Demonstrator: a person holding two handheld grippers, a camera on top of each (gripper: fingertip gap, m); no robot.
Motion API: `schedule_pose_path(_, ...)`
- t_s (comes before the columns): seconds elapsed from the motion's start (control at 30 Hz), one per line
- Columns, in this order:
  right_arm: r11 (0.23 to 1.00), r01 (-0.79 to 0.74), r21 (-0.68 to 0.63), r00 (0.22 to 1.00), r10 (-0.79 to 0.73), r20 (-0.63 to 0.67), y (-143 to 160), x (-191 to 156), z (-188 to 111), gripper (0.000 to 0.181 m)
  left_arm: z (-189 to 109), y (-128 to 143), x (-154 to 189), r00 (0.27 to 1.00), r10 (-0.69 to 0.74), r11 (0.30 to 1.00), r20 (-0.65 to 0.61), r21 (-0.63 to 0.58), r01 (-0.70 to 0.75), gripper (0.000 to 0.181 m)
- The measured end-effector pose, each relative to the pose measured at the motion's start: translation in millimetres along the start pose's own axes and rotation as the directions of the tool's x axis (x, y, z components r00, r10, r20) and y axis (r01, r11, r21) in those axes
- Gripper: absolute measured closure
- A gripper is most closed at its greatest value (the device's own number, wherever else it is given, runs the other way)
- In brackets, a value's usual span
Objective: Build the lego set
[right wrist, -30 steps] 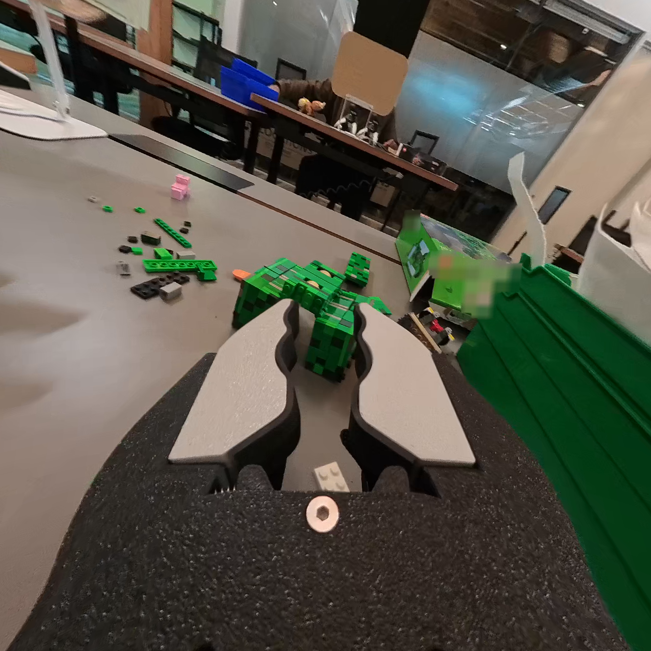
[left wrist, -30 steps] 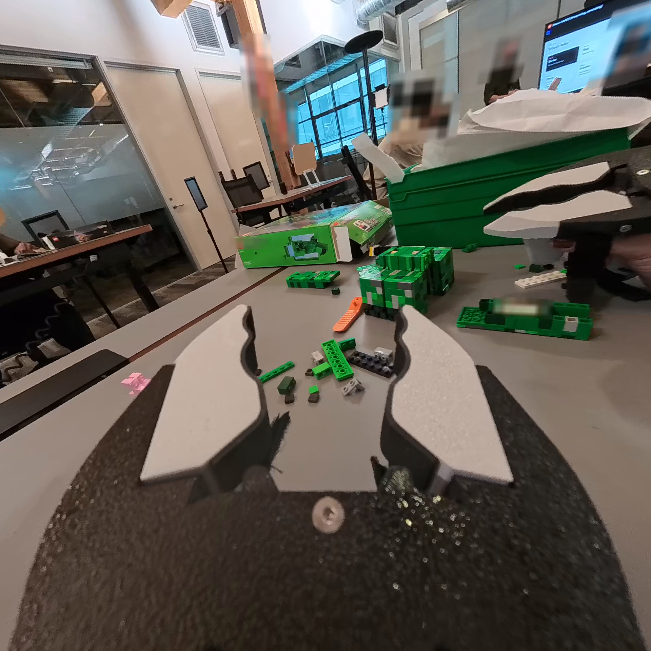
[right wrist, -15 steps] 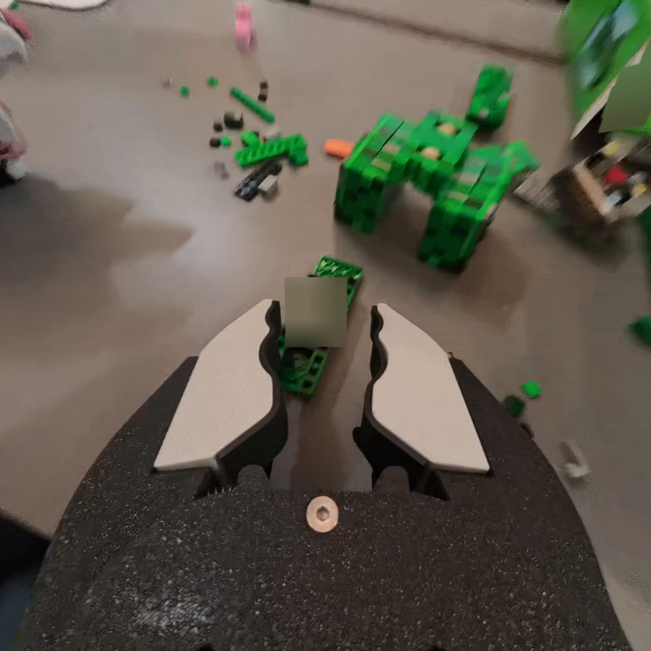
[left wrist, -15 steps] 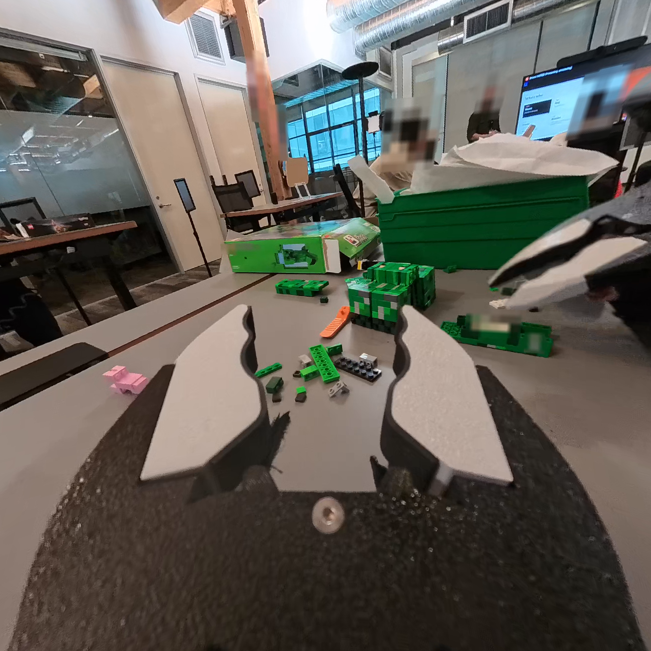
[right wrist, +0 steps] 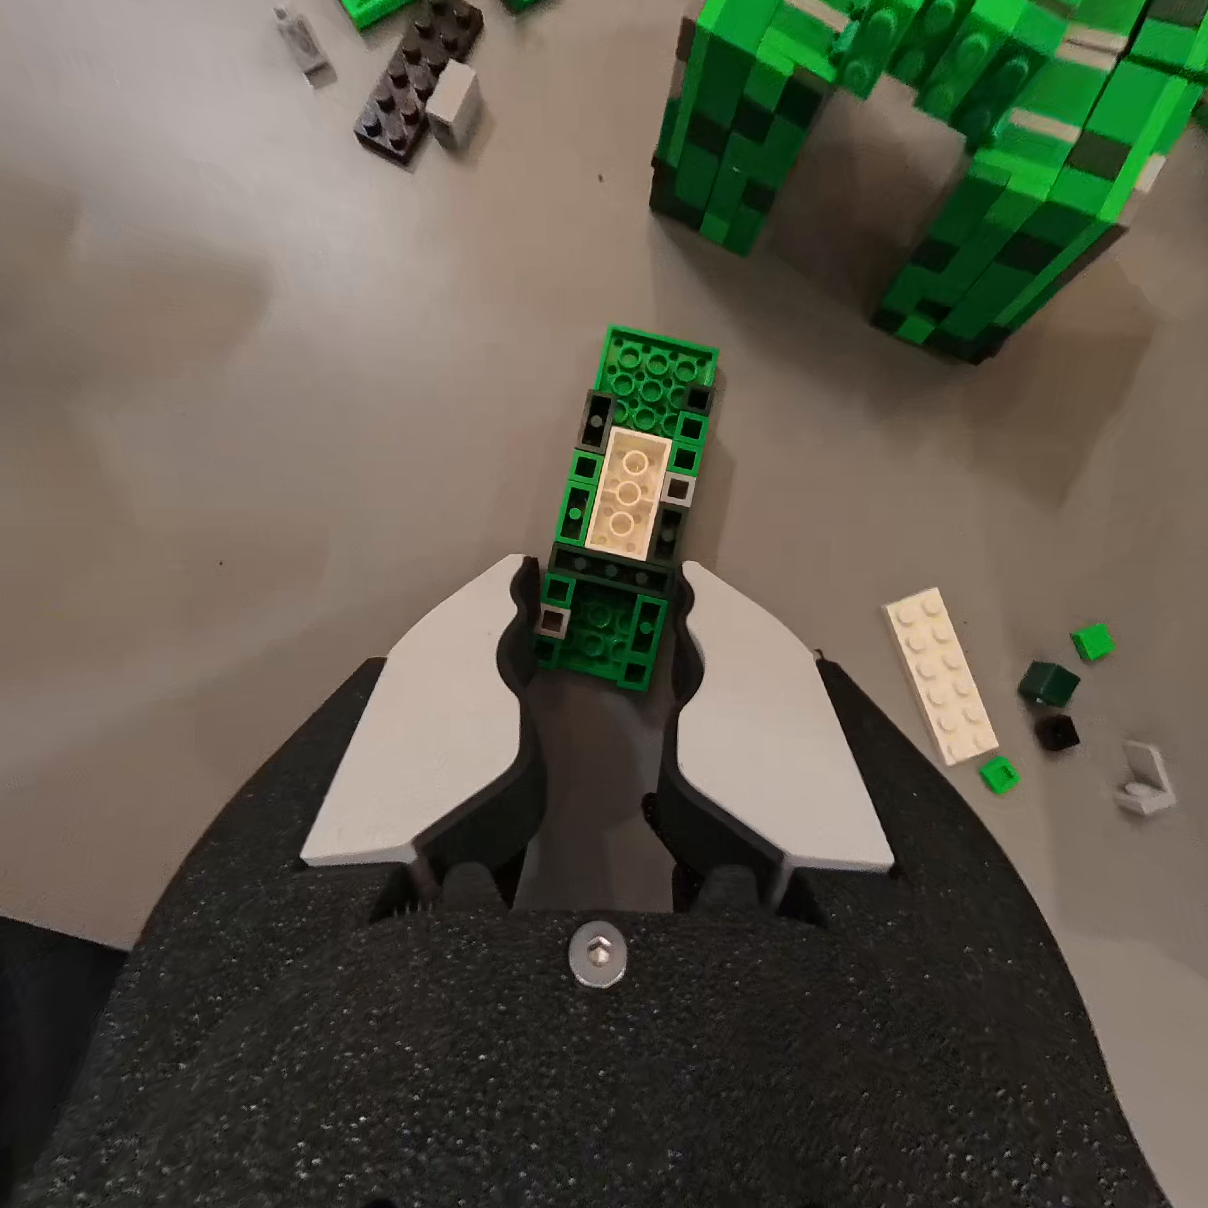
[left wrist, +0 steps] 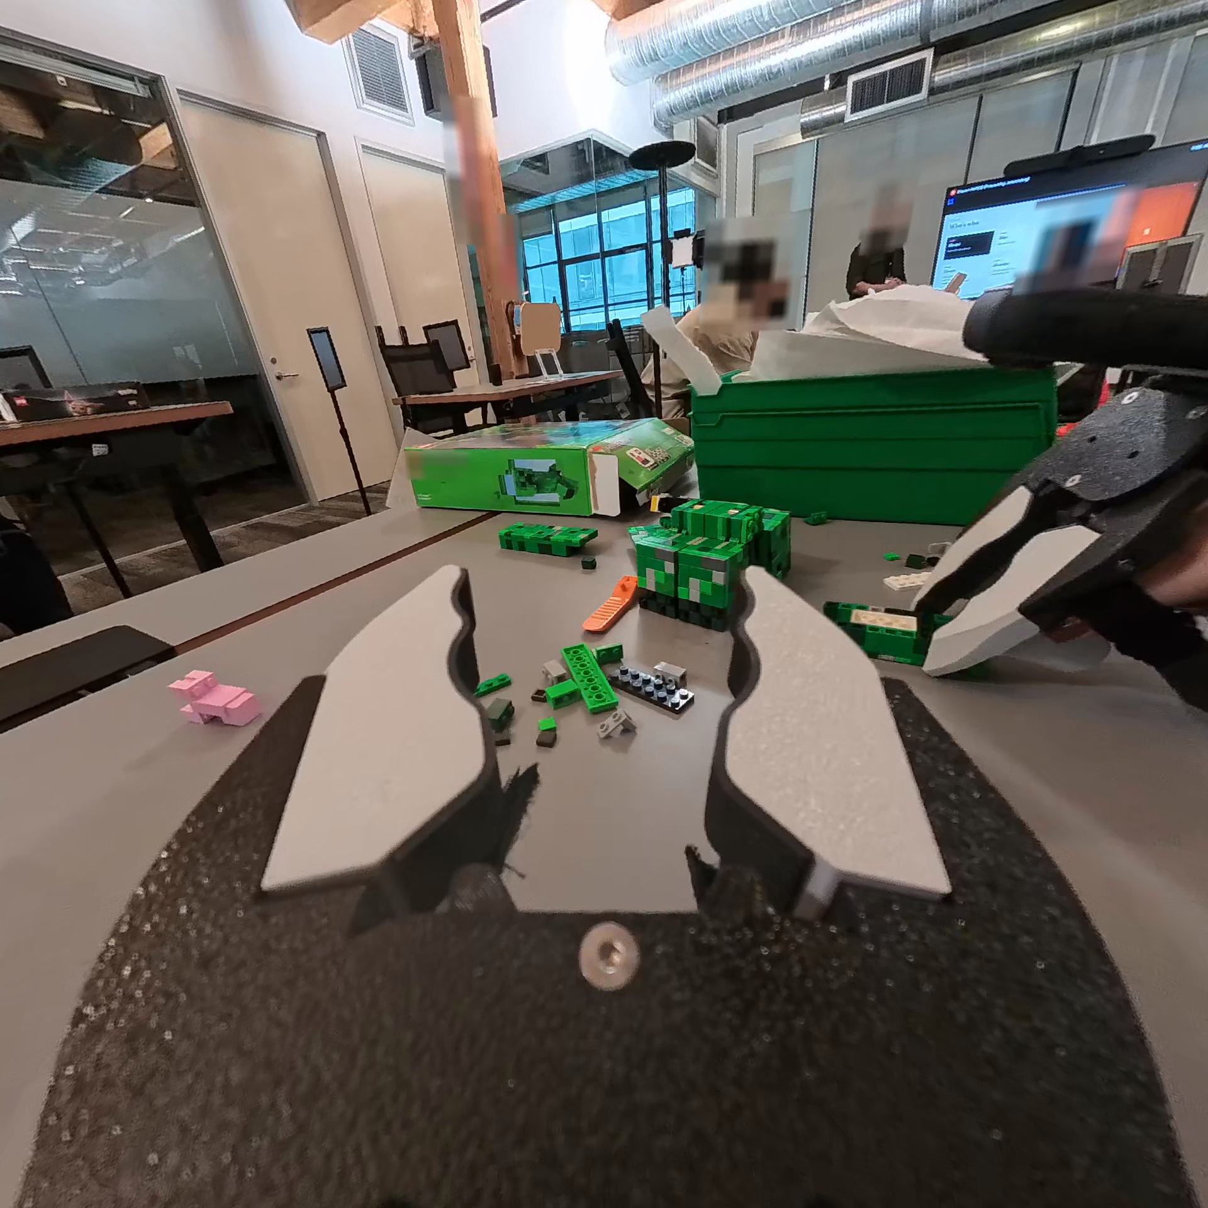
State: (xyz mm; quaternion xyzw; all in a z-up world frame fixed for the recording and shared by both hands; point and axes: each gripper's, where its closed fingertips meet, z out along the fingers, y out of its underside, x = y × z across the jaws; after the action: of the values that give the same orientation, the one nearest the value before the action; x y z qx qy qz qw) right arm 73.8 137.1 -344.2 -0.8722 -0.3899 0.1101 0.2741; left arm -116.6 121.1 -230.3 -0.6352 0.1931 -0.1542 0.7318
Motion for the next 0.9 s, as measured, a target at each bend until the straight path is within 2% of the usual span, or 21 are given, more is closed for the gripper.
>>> schedule_pose_path(0.13,0.99,0.12,0.076,0.991,-0.124,0.048,-17,-14,3,0.147,-4,0,2,0.999,-0.006,1.0,-0.034,-0.007,0.006,0.105)
schedule_pose_path(0.3,0.914,0.364,0.182,0.921,-0.382,0.08,-55,-58,14,0.148,-20,11,-10,0.985,0.162,0.983,-0.065,-0.076,-0.166,0.108)
schedule_pose_path(0.4,0.835,0.488,0.254,0.843,-0.526,0.111,-82,-95,26,0.147,-31,22,-10,0.956,0.254,0.954,-0.148,-0.126,-0.273,0.118)
schedule_pose_path(0.57,0.673,0.65,0.352,0.662,-0.73,0.173,-116,-162,50,0.147,-57,58,-26,0.871,0.411,0.825,-0.269,-0.298,-0.481,0.134)
schedule_pose_path(0.6,0.646,0.671,0.365,0.624,-0.757,0.193,-119,-173,55,0.147,-63,62,-30,0.861,0.421,0.806,-0.285,-0.318,-0.5,0.142)
schedule_pose_path(0.73,0.564,0.721,0.403,0.508,-0.825,0.246,-125,-202,70,0.147,-85,75,-41,0.842,0.407,0.753,-0.354,-0.391,-0.529,0.155)
schedule_pose_path(0.9,0.521,0.738,0.429,0.434,-0.853,0.289,-128,-208,73,0.147,-96,83,-44,0.852,0.311,0.726,-0.421,-0.474,-0.498,0.159)
